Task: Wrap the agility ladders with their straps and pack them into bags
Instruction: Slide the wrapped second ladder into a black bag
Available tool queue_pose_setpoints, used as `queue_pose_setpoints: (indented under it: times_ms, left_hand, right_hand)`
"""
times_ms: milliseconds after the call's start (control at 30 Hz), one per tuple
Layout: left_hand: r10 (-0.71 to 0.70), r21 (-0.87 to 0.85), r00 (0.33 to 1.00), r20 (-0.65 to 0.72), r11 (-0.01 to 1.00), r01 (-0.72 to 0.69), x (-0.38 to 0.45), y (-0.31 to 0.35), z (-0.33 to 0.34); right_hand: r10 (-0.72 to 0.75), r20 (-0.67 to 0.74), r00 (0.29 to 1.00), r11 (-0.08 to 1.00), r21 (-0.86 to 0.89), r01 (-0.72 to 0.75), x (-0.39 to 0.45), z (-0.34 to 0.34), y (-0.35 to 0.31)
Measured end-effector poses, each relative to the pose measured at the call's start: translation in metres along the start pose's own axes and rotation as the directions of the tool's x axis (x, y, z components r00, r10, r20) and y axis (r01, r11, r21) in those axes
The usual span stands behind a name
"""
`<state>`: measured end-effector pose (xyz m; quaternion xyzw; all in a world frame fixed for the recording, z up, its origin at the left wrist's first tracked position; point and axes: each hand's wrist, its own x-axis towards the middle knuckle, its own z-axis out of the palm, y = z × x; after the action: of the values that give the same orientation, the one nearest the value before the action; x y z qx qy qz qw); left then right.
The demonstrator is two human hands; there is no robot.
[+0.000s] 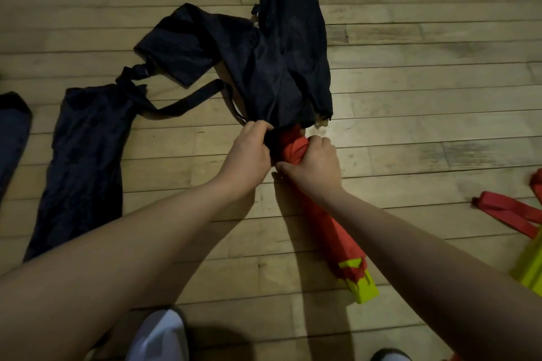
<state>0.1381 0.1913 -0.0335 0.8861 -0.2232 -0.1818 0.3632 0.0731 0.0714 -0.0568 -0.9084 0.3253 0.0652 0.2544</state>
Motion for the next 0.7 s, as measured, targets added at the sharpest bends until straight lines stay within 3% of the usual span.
queue_pose_setpoints:
  times_ms: [167, 400, 700]
  left_hand:
    - [-0.036, -0.074, 0.998, 0.046, 0.996, 0.040, 0.003, 0.014, 0.011]
    - [-0.061, -0.081, 0.998, 0.017, 0.995, 0.062, 0.005, 0.022, 0.012]
    - [-0.154, -0.293, 0.987, 0.052, 0.942, 0.162, 0.003, 0.018, 0.001]
  right_hand:
    - [-0.054, 0.018, 0.998, 0.991, -0.125, 0.056, -0.037, 0.004, 0.032]
    - [0.043, 0.115, 0.992, 0.992, -0.126, -0.028, -0.067, -0.003, 0.057]
    - [0.017, 0.168, 0.986, 0.938, 0.339, -0.074, -0.050, -0.007, 0.025]
